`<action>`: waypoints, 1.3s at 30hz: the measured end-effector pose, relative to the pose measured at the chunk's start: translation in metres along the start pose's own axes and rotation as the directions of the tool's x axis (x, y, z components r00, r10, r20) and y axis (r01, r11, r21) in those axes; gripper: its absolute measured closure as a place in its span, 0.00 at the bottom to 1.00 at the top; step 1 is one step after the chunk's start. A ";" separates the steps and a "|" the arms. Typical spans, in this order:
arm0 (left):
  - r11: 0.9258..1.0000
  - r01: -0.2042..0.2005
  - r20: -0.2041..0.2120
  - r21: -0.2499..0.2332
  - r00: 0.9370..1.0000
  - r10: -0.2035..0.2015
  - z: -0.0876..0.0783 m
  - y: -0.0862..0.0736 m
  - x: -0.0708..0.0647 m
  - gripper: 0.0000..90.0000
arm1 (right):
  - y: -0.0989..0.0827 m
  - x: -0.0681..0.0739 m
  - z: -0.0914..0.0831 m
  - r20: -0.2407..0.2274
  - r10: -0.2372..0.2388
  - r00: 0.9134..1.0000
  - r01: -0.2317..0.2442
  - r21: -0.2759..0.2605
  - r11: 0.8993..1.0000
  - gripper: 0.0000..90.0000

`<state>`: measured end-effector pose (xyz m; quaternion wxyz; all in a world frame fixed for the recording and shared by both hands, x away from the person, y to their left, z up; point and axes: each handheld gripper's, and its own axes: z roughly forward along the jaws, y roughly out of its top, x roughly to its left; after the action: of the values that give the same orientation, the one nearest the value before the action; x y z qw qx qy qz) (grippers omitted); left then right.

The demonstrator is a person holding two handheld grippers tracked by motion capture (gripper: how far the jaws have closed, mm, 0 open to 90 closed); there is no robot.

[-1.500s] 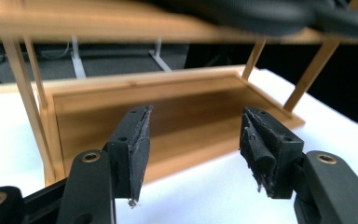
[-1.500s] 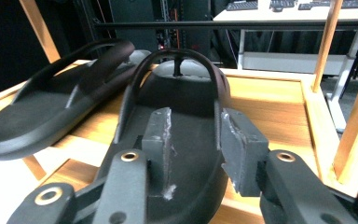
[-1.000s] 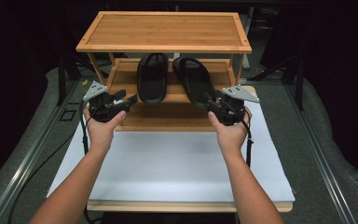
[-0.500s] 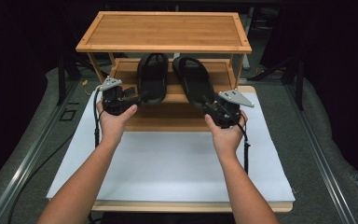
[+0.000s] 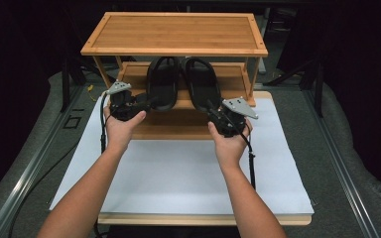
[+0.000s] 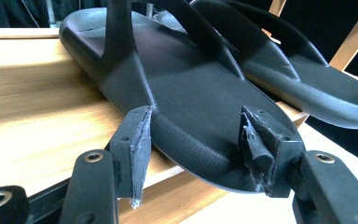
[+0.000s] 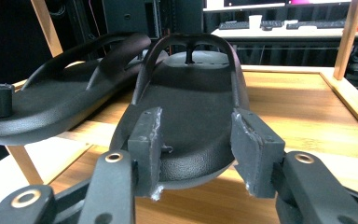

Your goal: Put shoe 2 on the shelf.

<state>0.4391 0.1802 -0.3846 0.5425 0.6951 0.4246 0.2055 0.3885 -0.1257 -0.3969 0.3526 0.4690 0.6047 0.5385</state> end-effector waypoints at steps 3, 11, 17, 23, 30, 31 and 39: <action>1.000 -0.003 -0.001 0.011 1.000 0.003 0.001 0.002 0.000 0.50 | -0.001 0.005 0.003 0.009 0.011 1.000 -0.011 -0.007 1.000 0.60; 1.000 -0.004 0.016 0.021 1.000 0.004 0.006 0.005 0.002 0.50 | 0.001 0.013 0.013 -0.018 0.017 1.000 -0.017 0.003 1.000 0.60; 1.000 0.000 0.004 0.019 1.000 0.000 0.011 0.006 -0.002 0.50 | 0.006 0.012 0.018 -0.042 0.023 0.999 -0.021 0.029 0.999 0.60; 1.000 -0.001 0.008 0.024 1.000 0.001 0.013 0.008 -0.001 0.50 | 0.007 0.012 0.022 -0.067 0.026 0.997 -0.023 0.039 0.999 0.60; 1.000 0.000 0.009 0.026 1.000 0.000 0.015 0.009 -0.001 0.50 | 0.009 0.019 0.026 -0.085 0.011 0.996 -0.007 0.049 0.999 0.60; 1.000 -0.001 0.009 0.025 1.000 0.001 0.015 0.009 0.000 0.50 | 0.010 0.020 0.026 -0.066 0.011 0.998 -0.007 0.056 0.998 0.60; 1.000 0.009 0.003 0.021 1.000 -0.009 0.014 0.009 -0.001 0.50 | 0.011 0.018 0.026 -0.088 0.021 0.996 -0.015 0.067 0.998 0.59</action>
<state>0.4526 0.1711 -0.3810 0.5368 0.6992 0.4291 0.1972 0.4091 -0.1010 -0.3892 0.3048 0.4614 0.6329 0.5419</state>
